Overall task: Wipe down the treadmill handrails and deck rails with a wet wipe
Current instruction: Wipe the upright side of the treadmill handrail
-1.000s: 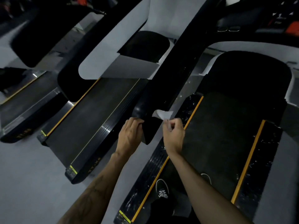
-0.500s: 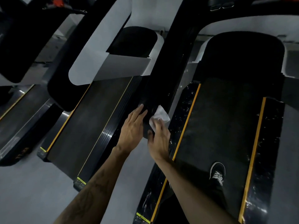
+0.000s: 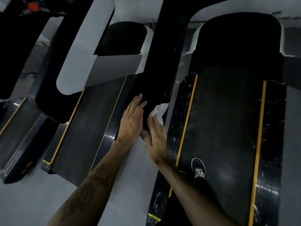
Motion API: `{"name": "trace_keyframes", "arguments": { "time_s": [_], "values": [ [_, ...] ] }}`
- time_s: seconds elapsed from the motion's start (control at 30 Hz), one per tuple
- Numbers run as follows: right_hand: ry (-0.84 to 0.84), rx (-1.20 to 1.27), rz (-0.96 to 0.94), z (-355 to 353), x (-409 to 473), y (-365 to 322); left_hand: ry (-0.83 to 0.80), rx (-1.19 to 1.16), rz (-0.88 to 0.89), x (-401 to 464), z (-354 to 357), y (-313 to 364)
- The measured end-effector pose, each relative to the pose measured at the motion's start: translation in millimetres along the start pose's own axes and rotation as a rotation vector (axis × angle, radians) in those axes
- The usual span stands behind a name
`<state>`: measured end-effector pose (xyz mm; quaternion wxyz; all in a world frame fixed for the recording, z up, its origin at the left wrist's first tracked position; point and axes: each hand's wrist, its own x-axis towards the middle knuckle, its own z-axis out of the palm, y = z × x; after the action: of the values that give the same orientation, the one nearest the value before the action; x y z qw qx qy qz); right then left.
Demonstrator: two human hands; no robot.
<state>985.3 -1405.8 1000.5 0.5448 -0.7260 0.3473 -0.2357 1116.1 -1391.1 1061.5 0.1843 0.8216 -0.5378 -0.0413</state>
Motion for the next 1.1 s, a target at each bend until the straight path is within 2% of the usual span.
{"name": "trace_keyframes", "arguments": {
  "time_s": [0.23,0.33,0.43,0.53,0.67,0.8,0.93,1.1],
  "values": [
    [0.019,0.046,0.139,13,-12,11,-0.004,-0.064,0.028,18,9,-2],
    [0.032,0.028,0.097,21,-33,12,-0.006,-0.062,0.065,25,13,-2],
    [0.022,0.044,0.092,18,-19,12,0.013,-0.081,0.094,38,16,-1],
    [0.029,0.164,0.116,14,1,13,0.053,-0.107,0.107,53,20,2],
    [0.031,0.268,0.196,25,-19,16,0.079,-0.08,0.17,57,24,1],
    [0.098,0.283,0.131,39,-26,11,0.124,-0.032,0.209,50,28,0],
    [0.138,0.336,0.156,40,-2,8,0.145,-0.037,0.203,50,25,0],
    [0.153,0.402,0.206,56,-34,16,0.132,-0.051,0.195,50,24,3]
  ]
}}
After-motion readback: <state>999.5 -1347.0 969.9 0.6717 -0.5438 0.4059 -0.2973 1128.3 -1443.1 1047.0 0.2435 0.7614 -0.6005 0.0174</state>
